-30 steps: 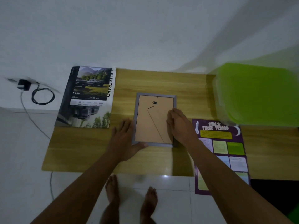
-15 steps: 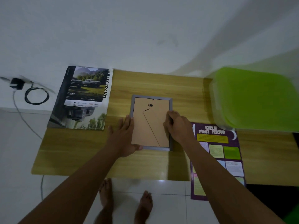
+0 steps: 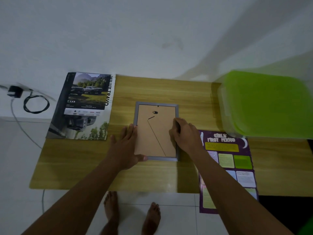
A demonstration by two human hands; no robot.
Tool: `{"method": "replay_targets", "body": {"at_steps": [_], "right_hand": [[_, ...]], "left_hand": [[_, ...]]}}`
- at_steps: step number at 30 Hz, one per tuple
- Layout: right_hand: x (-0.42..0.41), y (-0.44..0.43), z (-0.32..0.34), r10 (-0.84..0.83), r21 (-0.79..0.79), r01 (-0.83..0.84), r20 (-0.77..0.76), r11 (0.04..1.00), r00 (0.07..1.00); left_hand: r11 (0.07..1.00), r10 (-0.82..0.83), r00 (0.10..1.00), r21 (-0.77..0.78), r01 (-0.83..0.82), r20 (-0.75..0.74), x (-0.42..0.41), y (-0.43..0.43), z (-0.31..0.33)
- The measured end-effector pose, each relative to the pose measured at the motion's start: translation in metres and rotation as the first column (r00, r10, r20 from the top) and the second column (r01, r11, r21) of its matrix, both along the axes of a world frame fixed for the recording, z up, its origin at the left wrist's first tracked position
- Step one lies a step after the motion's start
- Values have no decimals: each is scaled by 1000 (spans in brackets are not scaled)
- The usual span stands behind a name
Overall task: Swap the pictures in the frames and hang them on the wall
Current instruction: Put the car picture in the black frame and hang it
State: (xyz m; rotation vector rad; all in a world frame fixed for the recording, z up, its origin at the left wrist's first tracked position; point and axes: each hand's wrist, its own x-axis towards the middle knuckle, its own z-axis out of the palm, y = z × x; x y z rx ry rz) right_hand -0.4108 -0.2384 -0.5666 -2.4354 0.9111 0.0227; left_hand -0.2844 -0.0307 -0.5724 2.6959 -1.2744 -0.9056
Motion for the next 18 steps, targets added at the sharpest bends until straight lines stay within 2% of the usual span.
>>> {"method": "replay_targets", "body": {"at_steps": [2, 6, 10, 14, 18], "right_hand": [[5, -7, 6, 33, -33, -32, 30, 999, 999], [38, -36, 8, 152, -185, -155, -32, 970, 988], [81, -51, 4, 298, -160, -304, -59, 939, 953], [104, -52, -6, 312, -130, -318, -65, 939, 948], [107, -54, -14, 286, -133, -281, 20, 950, 958]], "left_hand": [[1000, 9, 1000, -1, -9, 14, 0, 1, 1], [999, 41, 999, -8, -41, 14, 0, 0, -2], [998, 57, 998, -32, -57, 11, 2, 3, -8], [996, 70, 998, -49, -69, 4, 3, 5, -12], [995, 76, 997, -57, -76, -8, 3, 5, -12]]}}
